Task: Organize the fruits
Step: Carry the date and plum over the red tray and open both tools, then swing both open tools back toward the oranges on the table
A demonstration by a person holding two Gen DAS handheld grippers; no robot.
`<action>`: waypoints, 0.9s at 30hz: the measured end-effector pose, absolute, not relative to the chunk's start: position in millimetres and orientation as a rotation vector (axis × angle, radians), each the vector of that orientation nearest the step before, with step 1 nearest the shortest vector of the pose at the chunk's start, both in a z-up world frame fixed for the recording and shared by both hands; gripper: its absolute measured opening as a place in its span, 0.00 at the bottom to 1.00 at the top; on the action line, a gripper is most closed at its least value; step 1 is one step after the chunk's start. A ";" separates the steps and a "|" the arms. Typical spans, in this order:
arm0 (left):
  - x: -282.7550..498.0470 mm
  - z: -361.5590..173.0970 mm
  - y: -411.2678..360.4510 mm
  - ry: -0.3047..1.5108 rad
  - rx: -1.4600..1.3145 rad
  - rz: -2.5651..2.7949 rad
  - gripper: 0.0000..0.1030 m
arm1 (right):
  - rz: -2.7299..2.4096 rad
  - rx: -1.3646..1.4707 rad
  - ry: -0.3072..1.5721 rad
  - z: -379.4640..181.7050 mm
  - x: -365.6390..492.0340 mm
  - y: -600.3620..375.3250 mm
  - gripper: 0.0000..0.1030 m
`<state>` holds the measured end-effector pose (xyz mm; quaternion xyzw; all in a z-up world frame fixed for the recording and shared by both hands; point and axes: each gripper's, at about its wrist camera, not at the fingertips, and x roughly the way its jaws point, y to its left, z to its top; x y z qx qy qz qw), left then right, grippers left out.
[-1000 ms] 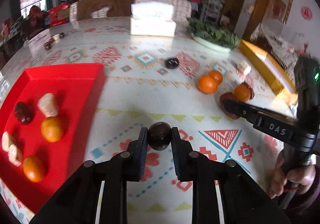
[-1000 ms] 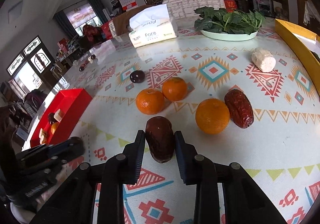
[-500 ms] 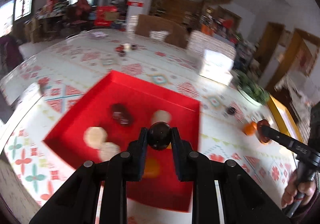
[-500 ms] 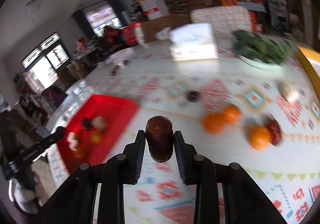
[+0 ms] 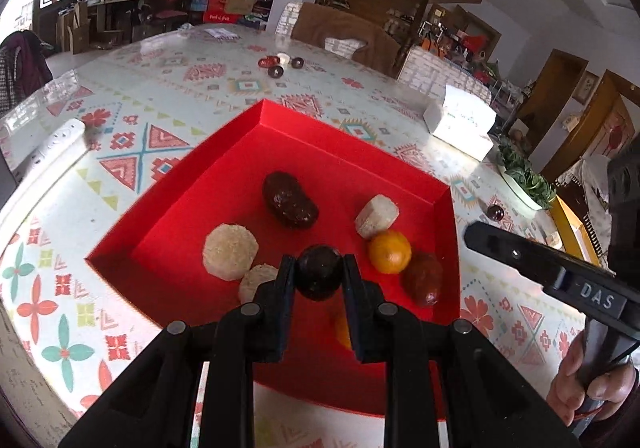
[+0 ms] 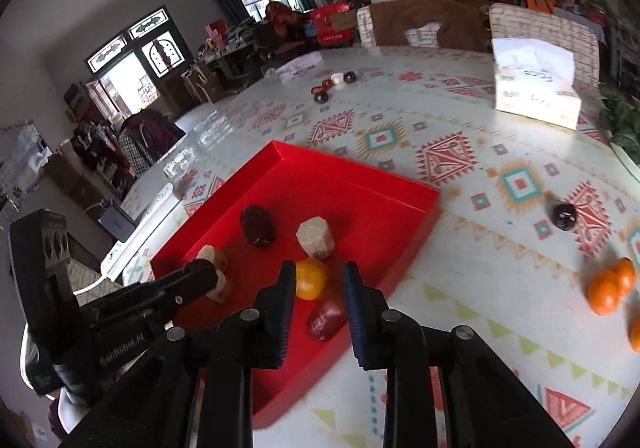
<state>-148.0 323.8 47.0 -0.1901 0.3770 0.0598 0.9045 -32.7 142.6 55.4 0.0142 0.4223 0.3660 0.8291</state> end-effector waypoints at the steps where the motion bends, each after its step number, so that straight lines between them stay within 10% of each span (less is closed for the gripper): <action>1: -145.2 43.5 323.8 0.789 -0.394 0.122 0.22 | 0.773 0.023 0.902 53.0 -28.9 147.6 0.25; 7: -140.3 37.0 327.9 0.804 -0.408 0.117 0.27 | 0.743 0.005 0.913 45.6 -17.5 155.5 0.25; 15: -157.2 64.9 333.9 0.669 -0.452 0.161 0.89 | 0.690 0.052 0.892 50.1 -15.1 128.6 0.25; 27: -149.5 79.7 270.6 0.726 -0.415 -0.063 0.91 | 0.460 0.207 0.829 58.4 -22.0 -26.7 0.31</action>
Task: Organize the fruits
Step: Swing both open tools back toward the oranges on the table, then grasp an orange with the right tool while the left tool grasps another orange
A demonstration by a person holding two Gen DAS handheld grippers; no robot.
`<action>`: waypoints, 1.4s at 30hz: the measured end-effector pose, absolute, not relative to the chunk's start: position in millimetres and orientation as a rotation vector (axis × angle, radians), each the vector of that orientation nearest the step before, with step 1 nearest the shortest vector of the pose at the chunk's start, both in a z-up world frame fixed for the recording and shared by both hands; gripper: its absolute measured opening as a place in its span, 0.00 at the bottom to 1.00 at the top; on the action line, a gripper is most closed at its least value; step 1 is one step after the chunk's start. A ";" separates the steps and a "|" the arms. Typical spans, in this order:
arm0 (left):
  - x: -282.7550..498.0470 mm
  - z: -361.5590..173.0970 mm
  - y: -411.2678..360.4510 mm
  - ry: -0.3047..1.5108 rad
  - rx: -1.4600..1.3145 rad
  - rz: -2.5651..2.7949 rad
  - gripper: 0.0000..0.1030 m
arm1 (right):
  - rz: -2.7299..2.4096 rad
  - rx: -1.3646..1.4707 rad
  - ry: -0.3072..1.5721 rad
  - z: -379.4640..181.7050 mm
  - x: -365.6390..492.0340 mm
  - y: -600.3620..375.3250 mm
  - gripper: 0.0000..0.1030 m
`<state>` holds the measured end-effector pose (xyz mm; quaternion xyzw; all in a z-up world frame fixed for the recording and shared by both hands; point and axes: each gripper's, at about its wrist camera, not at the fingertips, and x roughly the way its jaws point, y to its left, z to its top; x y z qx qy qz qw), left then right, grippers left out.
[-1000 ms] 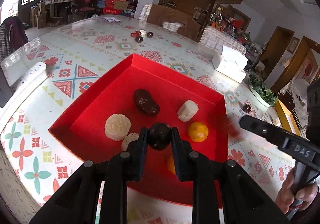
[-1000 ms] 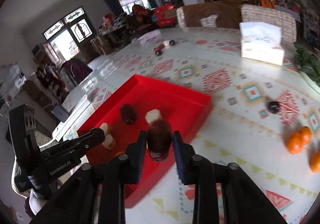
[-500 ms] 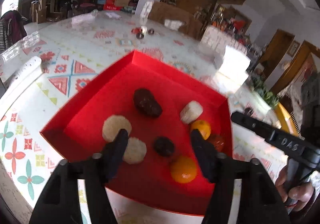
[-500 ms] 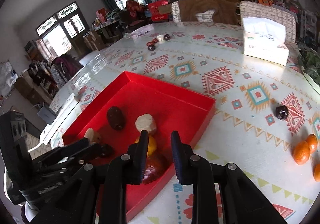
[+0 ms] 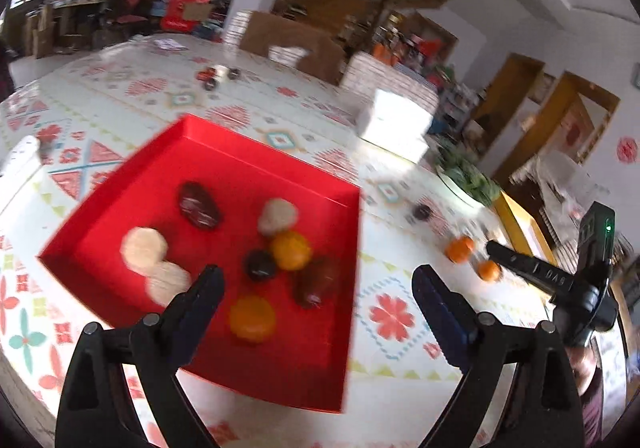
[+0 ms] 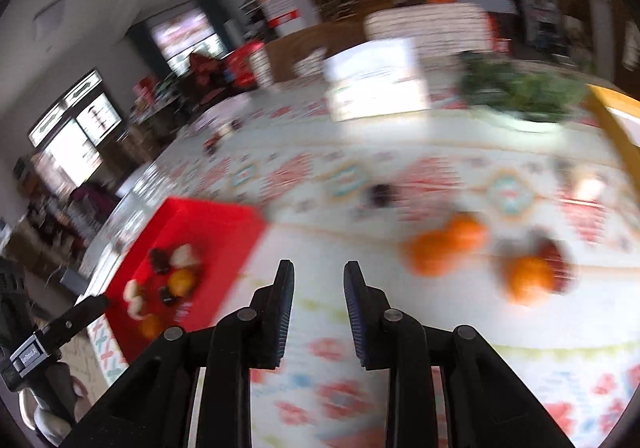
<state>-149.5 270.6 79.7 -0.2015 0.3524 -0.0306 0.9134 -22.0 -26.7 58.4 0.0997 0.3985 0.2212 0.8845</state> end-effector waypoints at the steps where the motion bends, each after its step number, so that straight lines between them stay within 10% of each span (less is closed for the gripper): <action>1: -149.3 79.2 266.2 0.732 -0.412 -0.070 0.91 | 0.418 0.221 0.817 60.2 -24.0 -51.2 0.32; 11: -127.3 63.2 206.4 0.839 -0.467 -0.205 0.91 | 0.205 0.320 0.811 47.8 -28.1 -176.5 0.35; 42: -67.1 65.1 114.3 0.880 -0.213 -0.246 0.91 | 0.287 0.162 0.880 5.4 20.8 -125.0 0.36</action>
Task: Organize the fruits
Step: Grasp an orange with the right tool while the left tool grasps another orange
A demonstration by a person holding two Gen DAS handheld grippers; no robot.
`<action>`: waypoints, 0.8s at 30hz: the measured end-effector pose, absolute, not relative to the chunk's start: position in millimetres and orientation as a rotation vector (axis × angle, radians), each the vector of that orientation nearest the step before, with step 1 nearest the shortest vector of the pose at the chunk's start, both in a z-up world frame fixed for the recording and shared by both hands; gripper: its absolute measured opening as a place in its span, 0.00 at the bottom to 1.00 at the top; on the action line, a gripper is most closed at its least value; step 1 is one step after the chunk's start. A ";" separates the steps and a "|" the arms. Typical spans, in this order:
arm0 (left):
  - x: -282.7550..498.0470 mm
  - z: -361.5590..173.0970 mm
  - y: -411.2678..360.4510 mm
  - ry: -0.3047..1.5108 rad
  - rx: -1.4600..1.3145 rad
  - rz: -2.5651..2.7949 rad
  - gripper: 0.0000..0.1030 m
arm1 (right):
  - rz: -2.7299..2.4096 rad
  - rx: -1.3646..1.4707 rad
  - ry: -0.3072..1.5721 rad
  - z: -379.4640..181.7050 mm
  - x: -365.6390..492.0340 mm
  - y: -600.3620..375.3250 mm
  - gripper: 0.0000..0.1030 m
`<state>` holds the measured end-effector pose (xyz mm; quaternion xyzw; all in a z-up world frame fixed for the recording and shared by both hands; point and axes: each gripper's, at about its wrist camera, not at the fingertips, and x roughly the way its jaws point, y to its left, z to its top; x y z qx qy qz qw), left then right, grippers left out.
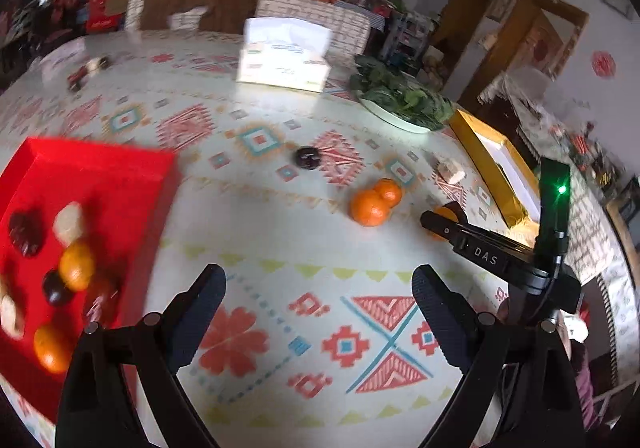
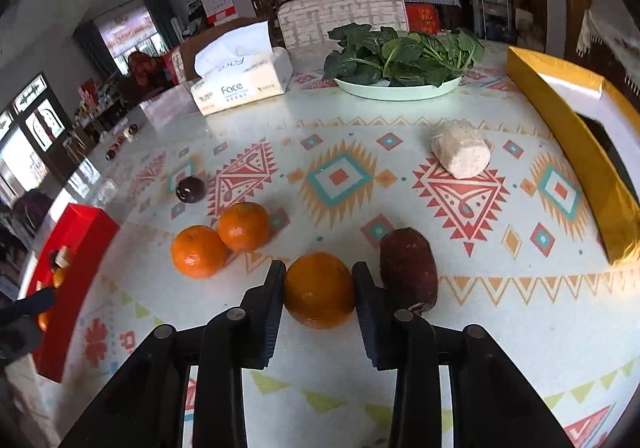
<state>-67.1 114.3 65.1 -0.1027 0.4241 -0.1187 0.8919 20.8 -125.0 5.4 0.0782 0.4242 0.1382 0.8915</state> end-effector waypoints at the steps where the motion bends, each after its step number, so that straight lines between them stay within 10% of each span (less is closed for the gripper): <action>1: -61.3 64.8 104.3 0.875 -0.186 -0.259 0.89 | 0.296 0.173 0.876 7.3 19.0 -125.9 0.36; 7: -15.3 46.5 65.8 0.919 -0.106 -0.307 0.44 | 0.305 0.240 0.825 22.2 8.1 -138.9 0.36; 24: 25.8 17.8 25.6 0.933 0.011 -0.311 0.34 | 0.294 0.323 0.804 29.7 9.0 -159.4 0.36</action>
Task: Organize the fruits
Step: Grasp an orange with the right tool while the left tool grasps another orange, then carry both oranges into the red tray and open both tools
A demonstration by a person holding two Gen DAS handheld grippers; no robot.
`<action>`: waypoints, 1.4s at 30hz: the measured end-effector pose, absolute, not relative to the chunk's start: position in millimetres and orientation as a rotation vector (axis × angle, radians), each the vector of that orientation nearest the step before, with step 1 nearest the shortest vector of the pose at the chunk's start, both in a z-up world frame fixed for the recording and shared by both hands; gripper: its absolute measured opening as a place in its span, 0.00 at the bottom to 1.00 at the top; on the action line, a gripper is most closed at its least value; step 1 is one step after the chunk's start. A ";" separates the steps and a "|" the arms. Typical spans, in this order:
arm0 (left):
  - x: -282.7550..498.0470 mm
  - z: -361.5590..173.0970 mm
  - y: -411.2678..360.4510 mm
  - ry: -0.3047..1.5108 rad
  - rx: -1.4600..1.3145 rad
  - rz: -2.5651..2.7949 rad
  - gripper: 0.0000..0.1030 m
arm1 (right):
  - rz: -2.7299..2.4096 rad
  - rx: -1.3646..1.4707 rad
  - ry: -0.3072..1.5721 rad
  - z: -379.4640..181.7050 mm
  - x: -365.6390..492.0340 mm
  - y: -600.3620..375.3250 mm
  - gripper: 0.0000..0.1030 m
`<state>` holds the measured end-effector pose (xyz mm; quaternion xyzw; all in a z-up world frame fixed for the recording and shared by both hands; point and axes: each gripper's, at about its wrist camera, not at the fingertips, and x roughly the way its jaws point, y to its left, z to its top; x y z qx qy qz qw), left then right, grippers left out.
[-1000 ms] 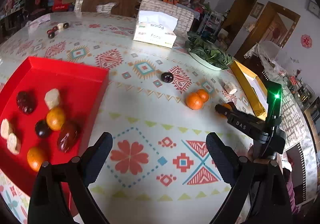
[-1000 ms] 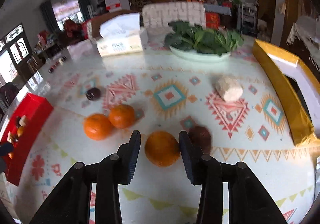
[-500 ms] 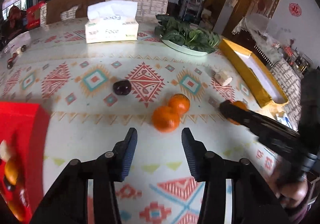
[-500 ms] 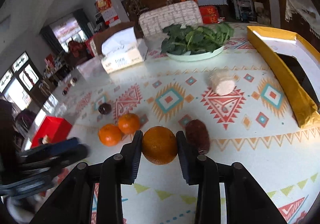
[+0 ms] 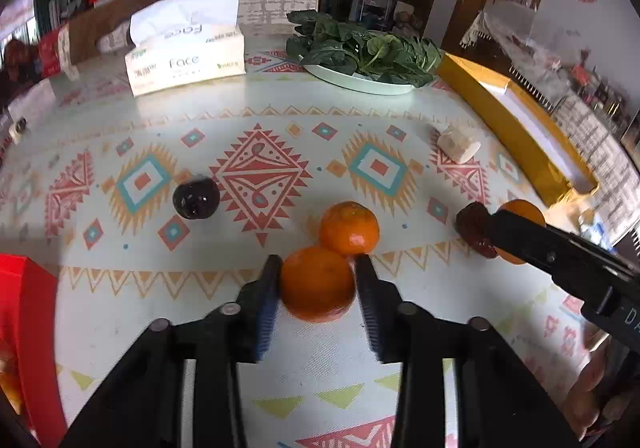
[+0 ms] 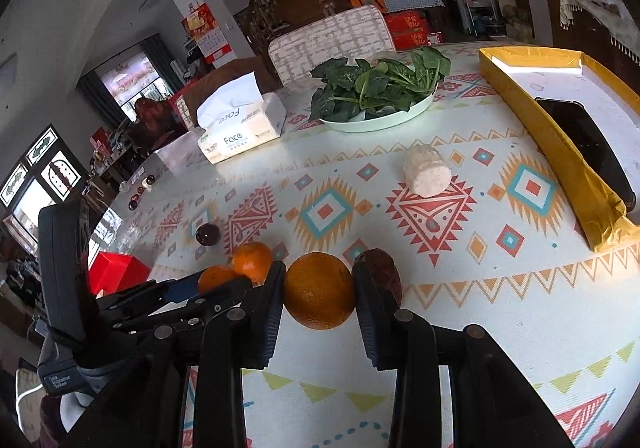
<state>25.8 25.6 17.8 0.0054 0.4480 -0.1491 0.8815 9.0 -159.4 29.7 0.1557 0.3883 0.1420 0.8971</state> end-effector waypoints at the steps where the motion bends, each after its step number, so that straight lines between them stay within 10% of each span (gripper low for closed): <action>1: 23.7 18.1 24.5 0.929 0.023 -0.303 0.34 | 0.292 0.317 0.807 28.9 9.3 -158.6 0.36; 19: -55.1 67.5 88.0 0.781 -0.008 -0.116 0.33 | 0.272 0.234 0.821 18.4 9.0 -142.8 0.36; 42: -101.9 97.4 356.6 0.754 -0.212 0.262 0.34 | 0.616 0.068 0.795 78.5 -34.9 28.4 0.36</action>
